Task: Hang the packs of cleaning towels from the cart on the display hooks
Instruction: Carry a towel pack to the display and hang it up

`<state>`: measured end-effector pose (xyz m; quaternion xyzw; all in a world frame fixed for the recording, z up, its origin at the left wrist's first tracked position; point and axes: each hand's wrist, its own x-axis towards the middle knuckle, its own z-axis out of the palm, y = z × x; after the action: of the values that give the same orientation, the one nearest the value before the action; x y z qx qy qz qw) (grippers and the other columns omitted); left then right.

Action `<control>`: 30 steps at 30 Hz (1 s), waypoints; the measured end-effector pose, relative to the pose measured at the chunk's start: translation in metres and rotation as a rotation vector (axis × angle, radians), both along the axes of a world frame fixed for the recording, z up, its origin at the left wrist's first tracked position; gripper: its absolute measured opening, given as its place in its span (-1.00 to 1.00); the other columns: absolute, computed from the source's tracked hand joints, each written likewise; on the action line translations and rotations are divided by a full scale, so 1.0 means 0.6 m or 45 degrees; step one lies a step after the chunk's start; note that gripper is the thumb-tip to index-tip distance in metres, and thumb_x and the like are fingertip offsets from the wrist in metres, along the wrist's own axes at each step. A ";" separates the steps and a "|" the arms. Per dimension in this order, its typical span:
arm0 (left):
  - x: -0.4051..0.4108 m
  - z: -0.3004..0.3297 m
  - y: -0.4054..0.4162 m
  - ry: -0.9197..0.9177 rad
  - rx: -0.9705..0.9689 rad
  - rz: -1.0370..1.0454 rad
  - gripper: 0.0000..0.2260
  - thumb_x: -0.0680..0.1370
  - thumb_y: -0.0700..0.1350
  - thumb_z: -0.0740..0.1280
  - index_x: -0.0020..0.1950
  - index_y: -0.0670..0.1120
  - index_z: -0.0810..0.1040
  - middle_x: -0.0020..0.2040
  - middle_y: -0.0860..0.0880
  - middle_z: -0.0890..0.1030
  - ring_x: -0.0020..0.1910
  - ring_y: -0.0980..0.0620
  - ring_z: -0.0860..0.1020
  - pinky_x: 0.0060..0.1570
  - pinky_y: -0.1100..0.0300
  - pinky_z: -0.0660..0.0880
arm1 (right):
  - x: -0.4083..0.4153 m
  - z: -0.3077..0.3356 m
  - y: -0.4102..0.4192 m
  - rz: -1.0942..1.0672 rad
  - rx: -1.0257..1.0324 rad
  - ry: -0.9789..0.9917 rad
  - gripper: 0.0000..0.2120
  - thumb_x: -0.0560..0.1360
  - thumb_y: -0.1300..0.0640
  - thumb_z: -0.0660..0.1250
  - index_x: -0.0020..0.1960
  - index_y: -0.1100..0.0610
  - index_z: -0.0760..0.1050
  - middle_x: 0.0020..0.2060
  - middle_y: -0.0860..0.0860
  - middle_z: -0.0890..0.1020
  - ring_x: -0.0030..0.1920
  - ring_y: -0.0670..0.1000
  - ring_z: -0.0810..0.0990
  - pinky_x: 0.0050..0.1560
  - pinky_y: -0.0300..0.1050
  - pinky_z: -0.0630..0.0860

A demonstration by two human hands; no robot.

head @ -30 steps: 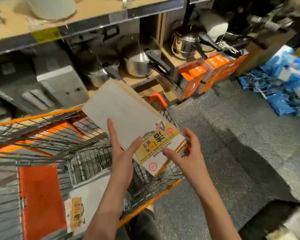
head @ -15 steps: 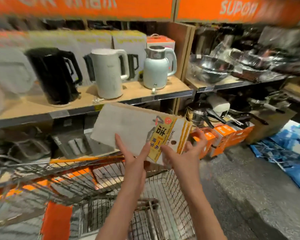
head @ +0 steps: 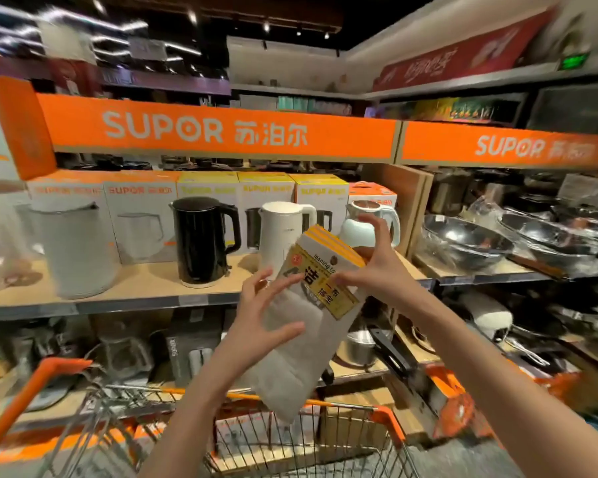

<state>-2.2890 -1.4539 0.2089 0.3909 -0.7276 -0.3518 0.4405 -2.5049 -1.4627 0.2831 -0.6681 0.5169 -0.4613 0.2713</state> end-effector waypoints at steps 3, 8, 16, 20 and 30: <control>0.007 0.039 -0.022 0.002 -0.055 -0.087 -0.41 0.40 -0.04 0.52 0.22 0.50 0.38 0.42 0.36 -0.01 0.40 0.23 0.10 0.33 0.13 0.20 | 0.002 0.040 -0.012 0.117 -0.030 -0.017 -0.18 0.27 0.30 0.54 0.21 -0.31 0.16 -0.17 -0.01 0.64 -0.21 -0.12 0.67 -0.34 -0.29 0.56; 0.016 0.101 -0.041 0.033 -0.122 -0.235 -0.48 0.42 -0.09 0.51 0.21 0.41 0.48 0.41 0.23 0.29 0.24 0.45 0.36 0.13 0.45 0.43 | 0.003 0.103 -0.018 0.237 -0.046 0.053 -0.18 0.26 0.31 0.55 0.23 -0.30 0.23 -0.08 -0.09 0.54 -0.13 -0.24 0.65 -0.24 -0.26 0.60; 0.029 0.159 -0.048 0.072 -0.120 -0.297 -0.51 0.28 0.13 0.57 0.17 0.38 0.53 0.27 0.24 0.41 0.12 0.40 0.47 -0.03 0.41 0.51 | 0.012 0.185 -0.016 0.349 -0.126 0.024 -0.26 0.28 0.22 0.54 0.25 -0.27 0.27 0.20 -0.07 0.46 0.10 -0.05 0.58 -0.12 -0.16 0.62; 0.017 0.166 -0.039 0.269 -0.095 -0.276 -0.47 0.29 0.10 0.53 0.23 0.36 0.50 0.13 0.38 0.53 0.11 0.24 0.57 -0.05 0.25 0.58 | 0.025 0.178 -0.012 0.203 -0.236 -0.192 -0.31 0.24 0.02 0.49 0.29 -0.19 0.27 0.17 -0.04 0.51 0.07 -0.02 0.61 -0.05 -0.09 0.62; -0.001 0.191 -0.023 0.500 -0.231 -0.162 -0.40 0.45 -0.13 0.47 0.29 0.45 0.38 0.26 0.37 0.47 0.24 0.24 0.50 0.07 0.26 0.55 | 0.055 0.092 0.045 0.154 -0.441 -0.241 -0.12 0.32 0.03 0.45 0.43 -0.24 -0.04 0.32 -0.15 0.38 0.20 -0.14 0.53 0.06 -0.15 0.59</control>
<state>-2.2895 -1.4678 0.3232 0.2271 -0.6797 -0.3814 0.5839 -2.4718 -1.4359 0.3382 -0.6882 0.3612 -0.5868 0.2270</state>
